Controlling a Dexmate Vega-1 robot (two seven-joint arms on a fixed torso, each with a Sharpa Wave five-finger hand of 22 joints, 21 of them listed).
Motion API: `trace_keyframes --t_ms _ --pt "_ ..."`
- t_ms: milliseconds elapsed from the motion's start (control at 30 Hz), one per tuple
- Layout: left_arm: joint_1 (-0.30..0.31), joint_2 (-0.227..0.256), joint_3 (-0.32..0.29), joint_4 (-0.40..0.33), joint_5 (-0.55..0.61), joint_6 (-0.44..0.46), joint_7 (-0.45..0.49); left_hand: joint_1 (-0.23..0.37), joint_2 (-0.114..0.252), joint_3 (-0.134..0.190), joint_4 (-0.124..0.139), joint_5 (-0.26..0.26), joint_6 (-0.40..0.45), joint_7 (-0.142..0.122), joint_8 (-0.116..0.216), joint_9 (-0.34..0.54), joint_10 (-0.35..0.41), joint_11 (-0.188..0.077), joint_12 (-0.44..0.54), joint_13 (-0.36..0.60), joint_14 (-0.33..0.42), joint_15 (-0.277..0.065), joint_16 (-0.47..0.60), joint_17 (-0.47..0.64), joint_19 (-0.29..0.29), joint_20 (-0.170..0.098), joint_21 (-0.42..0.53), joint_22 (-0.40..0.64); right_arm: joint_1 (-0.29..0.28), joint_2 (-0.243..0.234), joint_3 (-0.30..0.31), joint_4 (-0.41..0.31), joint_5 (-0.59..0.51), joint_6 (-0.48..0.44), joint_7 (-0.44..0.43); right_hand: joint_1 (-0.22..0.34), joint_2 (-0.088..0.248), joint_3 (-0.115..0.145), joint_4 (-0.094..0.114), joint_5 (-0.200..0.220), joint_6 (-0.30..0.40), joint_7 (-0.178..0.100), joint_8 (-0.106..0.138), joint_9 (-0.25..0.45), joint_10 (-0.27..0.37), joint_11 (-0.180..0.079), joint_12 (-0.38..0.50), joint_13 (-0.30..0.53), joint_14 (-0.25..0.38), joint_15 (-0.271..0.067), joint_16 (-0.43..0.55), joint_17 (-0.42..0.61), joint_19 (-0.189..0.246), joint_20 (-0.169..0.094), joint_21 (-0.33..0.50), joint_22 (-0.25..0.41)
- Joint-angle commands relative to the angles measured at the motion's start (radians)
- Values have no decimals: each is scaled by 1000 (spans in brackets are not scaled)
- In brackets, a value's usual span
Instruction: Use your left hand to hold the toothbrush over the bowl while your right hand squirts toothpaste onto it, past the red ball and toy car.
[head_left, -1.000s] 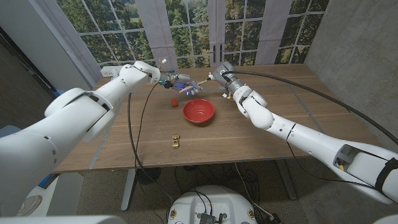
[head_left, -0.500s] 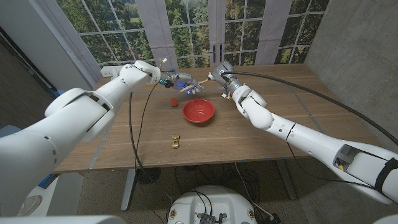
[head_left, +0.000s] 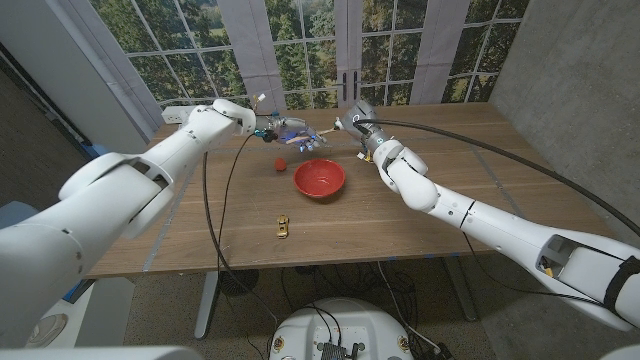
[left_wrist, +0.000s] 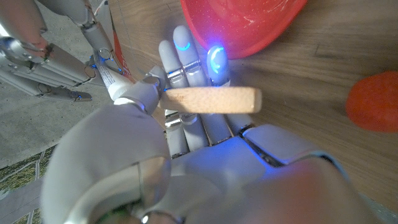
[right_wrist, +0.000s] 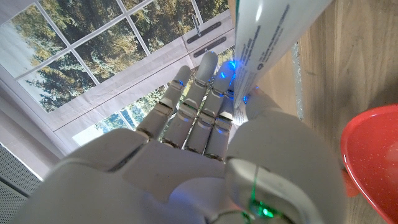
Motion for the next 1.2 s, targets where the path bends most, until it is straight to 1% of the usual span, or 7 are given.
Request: trace_keyframes --t_ms 33,167,367,500,867,967,1200 --pt "94 82 -53 -190 -37 36 58 11 14 97 97 1 53 44 6 7 87 -87 3 1 125 -129 -3 5 1 -145 0 1 -13 -11 13 -19 -37 6 27 52 52 32 34 5 48 -50 -5 2 10 -11 -3 -2 -4 -106 -4 10 -6 -89 9 1" --pt "112 96 -67 -222 -52 45 83 11 14 96 96 1 53 43 6 9 88 -87 2 0 127 -129 -3 7 1 -145 0 2 -14 -10 15 -18 -40 10 25 56 53 34 31 6 47 -50 -9 0 16 -10 -4 -13 0 -107 -4 18 -2 -85 15 1" --pt "131 106 -86 -240 -75 40 104 11 14 96 96 1 52 39 8 13 87 -88 1 0 127 -129 -4 8 1 -145 0 1 -10 2 10 -1 -60 7 37 60 53 35 26 6 28 -52 -26 -10 22 -9 -7 -31 11 -105 -8 30 -3 -79 24 -1" --pt "129 100 -89 -222 -89 20 86 11 14 95 96 1 52 37 8 14 88 -91 1 0 128 -129 -5 9 1 -145 0 1 -2 5 7 6 -58 18 41 62 52 37 23 6 21 -52 -34 -15 22 -8 -7 -35 12 -103 -10 36 -9 -79 26 -1" --pt "103 69 -90 -130 -110 -20 34 10 13 93 96 1 54 32 9 17 88 -91 1 1 128 -129 -8 9 -1 -145 1 3 13 6 -2 19 -46 38 35 62 51 37 20 3 18 -56 -50 -28 22 -10 -7 -44 17 -102 -16 50 -14 -80 35 -3" --pt "101 66 -91 -122 -110 -23 37 10 13 93 96 1 54 32 8 17 87 -91 0 0 128 -129 -10 9 -1 -145 1 3 13 2 -4 19 -46 37 21 62 53 37 21 3 13 -58 -56 -32 17 -12 -6 -41 16 -102 -19 53 -14 -80 38 -3" --pt "94 58 -89 -102 -109 -33 26 10 14 93 96 1 55 31 9 19 89 -92 1 0 127 -129 -11 10 -2 -145 0 3 15 2 -6 19 -54 34 43 61 53 37 20 1 15 -59 -64 -39 15 -9 -6 -47 17 -103 -24 63 -20 -77 43 -5"
